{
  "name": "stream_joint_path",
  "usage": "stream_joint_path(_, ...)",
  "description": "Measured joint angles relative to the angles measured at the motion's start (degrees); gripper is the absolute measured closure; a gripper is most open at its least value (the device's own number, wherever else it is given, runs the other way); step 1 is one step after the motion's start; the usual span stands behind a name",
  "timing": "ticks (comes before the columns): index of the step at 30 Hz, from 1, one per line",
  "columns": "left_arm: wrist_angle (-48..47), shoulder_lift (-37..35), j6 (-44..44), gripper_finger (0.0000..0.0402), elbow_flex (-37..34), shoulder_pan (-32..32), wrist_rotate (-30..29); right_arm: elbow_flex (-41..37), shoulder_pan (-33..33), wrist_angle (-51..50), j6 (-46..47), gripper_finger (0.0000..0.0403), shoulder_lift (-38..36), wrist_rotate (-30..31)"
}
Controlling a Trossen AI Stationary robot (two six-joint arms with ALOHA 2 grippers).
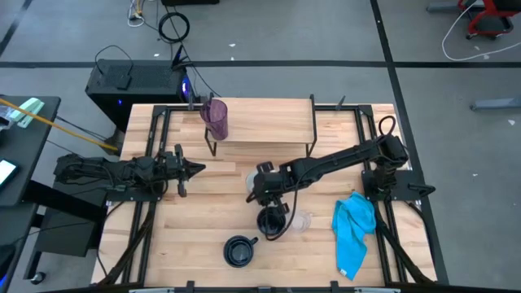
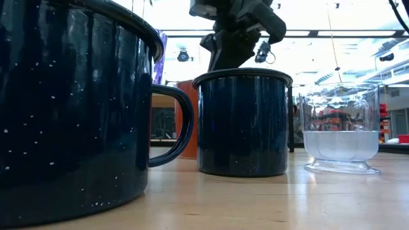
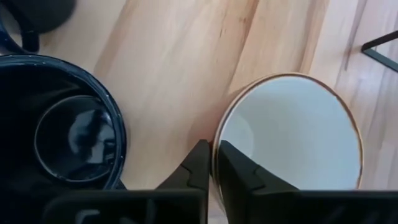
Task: Stack small to large cups/mugs on shelf
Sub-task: Put the brown mug on the shelf
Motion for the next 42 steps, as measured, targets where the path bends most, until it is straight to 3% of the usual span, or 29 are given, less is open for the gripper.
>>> stream_joint_path(15, 0.0, 0.0, -0.1, 0.038, 0.0, 0.0, 0.0, 0.0, -2.9, 0.7, 0.1, 0.0392, 0.0, -6.2)
stream_joint_path(27, 0.0, 0.0, -0.1, 0.0388, 0.0, 0.0, 0.0, 0.5, -3.3, 3.7, 0.2, 0.0395, 0.0, -7.7)
stream_joint_path(42, 0.0, 0.0, -0.1, 0.0376, 0.0, 0.0, 0.0, 11.1, -4.4, -0.9, 1.7, 0.0395, 0.1, -7.5)
